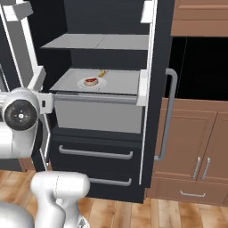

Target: Retrieve the steak from the fridge and place it on the saucepan with marinade on the stove.

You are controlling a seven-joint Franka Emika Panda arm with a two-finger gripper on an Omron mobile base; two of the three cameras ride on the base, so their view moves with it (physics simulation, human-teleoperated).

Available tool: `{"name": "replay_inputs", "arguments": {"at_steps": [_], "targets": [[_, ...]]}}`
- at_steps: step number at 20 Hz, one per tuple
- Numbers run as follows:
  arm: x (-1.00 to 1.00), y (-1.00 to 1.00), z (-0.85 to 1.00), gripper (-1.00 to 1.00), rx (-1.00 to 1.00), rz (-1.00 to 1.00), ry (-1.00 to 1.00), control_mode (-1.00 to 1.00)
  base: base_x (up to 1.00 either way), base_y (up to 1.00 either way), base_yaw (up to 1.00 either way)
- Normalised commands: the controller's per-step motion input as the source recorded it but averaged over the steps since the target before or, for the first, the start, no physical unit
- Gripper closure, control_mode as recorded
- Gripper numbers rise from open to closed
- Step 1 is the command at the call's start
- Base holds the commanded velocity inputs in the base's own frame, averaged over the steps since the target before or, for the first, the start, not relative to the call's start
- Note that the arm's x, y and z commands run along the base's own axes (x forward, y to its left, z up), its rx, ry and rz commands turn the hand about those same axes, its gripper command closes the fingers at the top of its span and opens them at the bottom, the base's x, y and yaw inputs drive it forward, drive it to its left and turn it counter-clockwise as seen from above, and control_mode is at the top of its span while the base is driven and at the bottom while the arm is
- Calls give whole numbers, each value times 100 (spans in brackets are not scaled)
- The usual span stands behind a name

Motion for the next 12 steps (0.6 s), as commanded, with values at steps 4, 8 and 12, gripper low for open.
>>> {"name": "replay_inputs", "arguments": {"at_steps": [4,8,12], "targets": [[23,0,39,-100,-3,6,12,-100,0,0,0],[45,0,41,-100,-9,0,20,-100,0,0,0],[65,4,8,-100,-4,0,10,-100,0,0,0]]}}
